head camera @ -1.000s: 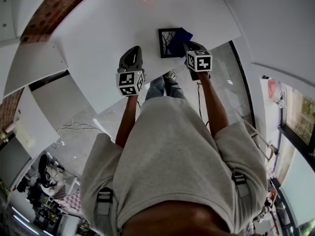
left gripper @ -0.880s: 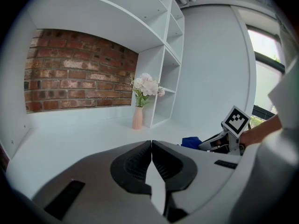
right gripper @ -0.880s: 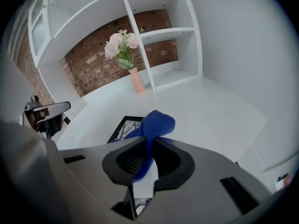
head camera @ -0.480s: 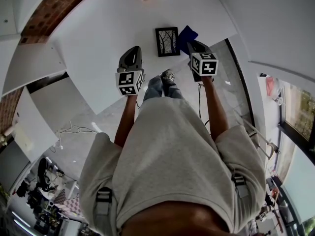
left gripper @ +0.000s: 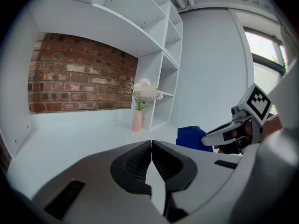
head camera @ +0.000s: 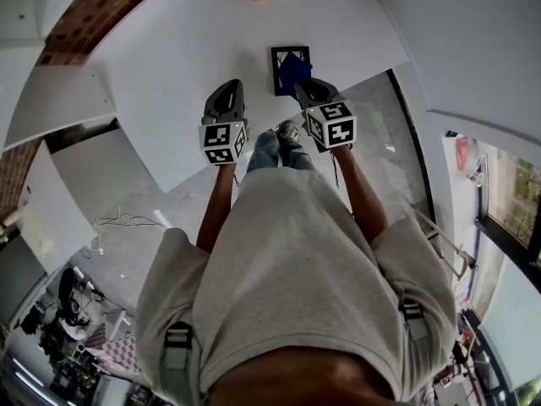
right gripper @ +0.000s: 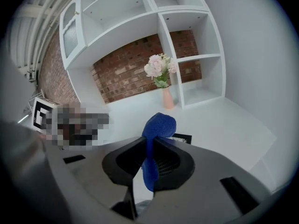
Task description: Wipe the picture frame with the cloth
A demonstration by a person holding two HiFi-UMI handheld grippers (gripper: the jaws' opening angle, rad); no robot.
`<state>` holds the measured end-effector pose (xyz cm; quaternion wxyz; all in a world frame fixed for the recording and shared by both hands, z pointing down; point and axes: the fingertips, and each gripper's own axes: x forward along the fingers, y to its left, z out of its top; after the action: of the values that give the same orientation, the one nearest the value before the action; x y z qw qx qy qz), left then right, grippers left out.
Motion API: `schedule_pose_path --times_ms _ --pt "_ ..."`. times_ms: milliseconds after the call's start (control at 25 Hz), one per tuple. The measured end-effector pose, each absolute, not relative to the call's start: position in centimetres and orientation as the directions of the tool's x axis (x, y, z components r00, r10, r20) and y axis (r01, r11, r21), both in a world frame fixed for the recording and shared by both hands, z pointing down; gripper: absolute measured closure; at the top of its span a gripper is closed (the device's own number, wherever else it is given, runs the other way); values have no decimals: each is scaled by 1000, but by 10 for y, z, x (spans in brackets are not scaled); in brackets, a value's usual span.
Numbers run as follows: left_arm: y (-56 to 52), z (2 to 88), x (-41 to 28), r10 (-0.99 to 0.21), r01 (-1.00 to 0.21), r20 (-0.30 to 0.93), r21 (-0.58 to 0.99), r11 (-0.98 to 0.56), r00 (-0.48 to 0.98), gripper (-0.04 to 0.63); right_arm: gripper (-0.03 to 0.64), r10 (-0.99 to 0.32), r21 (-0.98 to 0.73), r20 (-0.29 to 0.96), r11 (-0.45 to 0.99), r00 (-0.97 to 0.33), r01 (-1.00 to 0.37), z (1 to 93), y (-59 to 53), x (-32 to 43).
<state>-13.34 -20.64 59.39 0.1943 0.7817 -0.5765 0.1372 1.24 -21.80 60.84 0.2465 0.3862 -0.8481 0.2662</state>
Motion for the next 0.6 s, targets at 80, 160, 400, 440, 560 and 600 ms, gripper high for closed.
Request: schedule_pose_path --times_ms 80,160,400,440,560,600 --pt "-204 594 -138 -851 -958 440 143 -248 286 577 557 -491 -287 620 584 -612 -759 611 -211 -5" --pt "-200 594 -143 -854 -962 442 141 -235 274 577 557 -463 -310 618 600 -636 -738 615 -205 -19" --pt "-192 596 -159 -859 -971 452 133 -200 239 577 557 -397 -362 655 582 -643 -728 653 -202 -35" --pt "-191 596 -160 -860 -972 453 132 -196 235 577 557 -391 -368 666 569 -635 -736 661 -202 -33" --pt "-190 597 -162 -860 -973 455 131 -190 229 577 557 -384 -369 700 529 -603 -765 686 -203 -20" --pt "-190 597 -162 -860 -973 456 130 -191 230 577 557 -384 -371 707 513 -593 -774 692 -204 -16"
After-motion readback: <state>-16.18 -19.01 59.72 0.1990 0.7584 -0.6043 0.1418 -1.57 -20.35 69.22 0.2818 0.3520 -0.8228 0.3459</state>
